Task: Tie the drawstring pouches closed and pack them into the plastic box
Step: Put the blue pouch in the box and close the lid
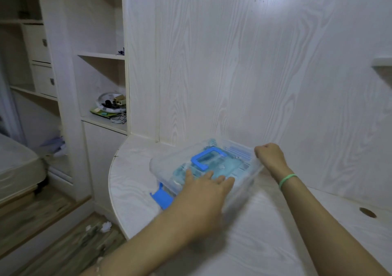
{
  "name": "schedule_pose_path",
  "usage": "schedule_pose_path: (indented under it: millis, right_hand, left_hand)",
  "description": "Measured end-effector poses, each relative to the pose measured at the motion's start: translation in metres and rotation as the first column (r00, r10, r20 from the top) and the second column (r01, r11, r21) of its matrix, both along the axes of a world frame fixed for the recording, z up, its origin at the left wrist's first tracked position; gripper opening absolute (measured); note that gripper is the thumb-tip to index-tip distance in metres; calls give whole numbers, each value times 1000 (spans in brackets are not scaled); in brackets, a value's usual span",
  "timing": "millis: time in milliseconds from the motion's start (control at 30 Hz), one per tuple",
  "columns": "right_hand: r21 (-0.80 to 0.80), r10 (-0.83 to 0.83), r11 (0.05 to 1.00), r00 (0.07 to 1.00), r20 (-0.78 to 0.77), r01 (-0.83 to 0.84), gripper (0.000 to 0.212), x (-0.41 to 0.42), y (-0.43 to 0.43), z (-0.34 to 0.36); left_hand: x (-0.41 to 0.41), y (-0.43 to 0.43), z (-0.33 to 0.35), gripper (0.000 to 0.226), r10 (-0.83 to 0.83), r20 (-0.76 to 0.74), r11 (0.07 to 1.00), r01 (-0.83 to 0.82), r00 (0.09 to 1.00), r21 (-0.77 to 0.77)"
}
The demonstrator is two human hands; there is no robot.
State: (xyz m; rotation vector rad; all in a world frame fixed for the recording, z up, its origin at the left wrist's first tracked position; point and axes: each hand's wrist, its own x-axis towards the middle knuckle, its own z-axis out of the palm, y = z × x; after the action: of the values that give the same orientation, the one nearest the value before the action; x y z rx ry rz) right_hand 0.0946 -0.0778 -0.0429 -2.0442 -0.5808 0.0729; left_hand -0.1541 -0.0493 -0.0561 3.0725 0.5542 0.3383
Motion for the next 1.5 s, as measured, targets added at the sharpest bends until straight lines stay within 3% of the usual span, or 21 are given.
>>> schedule_pose_path:
  millis: [67, 167, 267, 400, 467, 500, 567, 633, 667, 767, 800, 1000, 1167, 1500]
  right_hand:
    - [-99, -47, 994, 999, 25, 50, 21, 9, -28, 4]
    - [-79, -32, 997, 995, -99, 24, 24, 10, -76, 7]
    - [23, 8, 1000, 965, -263, -2, 22, 6, -116, -6]
    - [215, 48, 976, 923, -382, 38, 60, -5, -149, -30]
    - [328, 25, 938, 923, -384, 111, 64, -16, -162, -34]
    - [370, 9, 919, 932, -364, 135, 56, -21, -166, -35]
    - [427, -43, 887, 952, -304, 176, 34, -28, -176, -36]
    - [449, -102, 873, 972, -211, 189, 26, -36, -185, -34]
    - [454, -136, 868, 977, -166, 198, 25, -40, -190, -32]
    - [470, -221, 853, 973, -69, 227, 24, -47, -203, -31]
    - [467, -243, 851, 969, -54, 240, 24, -49, -207, -31]
    - [536, -268, 793, 956, -121, 290, 32, -55, -231, -29]
    - [578, -254, 768, 960, -121, 276, 31, -55, -230, -33]
    - [574, -311, 753, 943, -119, 321, 13, -65, -224, -26]
  left_hand:
    - [-6, 21, 3, 66, -129, 55, 989, 132, 990, -61]
    - [2, 41, 8, 71, -195, 154, 944, 228, 969, -240]
    - [24, 52, 0, 52, -167, 362, 860, 315, 917, -402]
    - [51, 61, -16, 29, -6, 556, 771, 357, 831, -527]
    - [63, 55, -20, 47, 134, 598, 677, 368, 790, -638]
    - [67, 50, -21, 56, 209, 587, 647, 340, 782, -683]
    - [77, 43, -25, 72, 325, 563, 672, 233, 760, -703]
    - [85, 34, -28, 83, 397, 556, 689, 163, 730, -706]
    - [89, 30, -31, 89, 442, 556, 625, 203, 704, -754]
    - [97, 14, -33, 101, 584, 462, 313, 340, 667, -887]
    - [100, 10, -34, 98, 597, 453, 273, 364, 662, -891]
    - [99, -23, -38, 63, 541, 615, 392, 475, 573, -788]
    - [92, -32, -39, 52, 536, 670, 462, 485, 514, -742]
    - [90, -28, -34, 49, 552, 670, 443, 506, 496, -740]
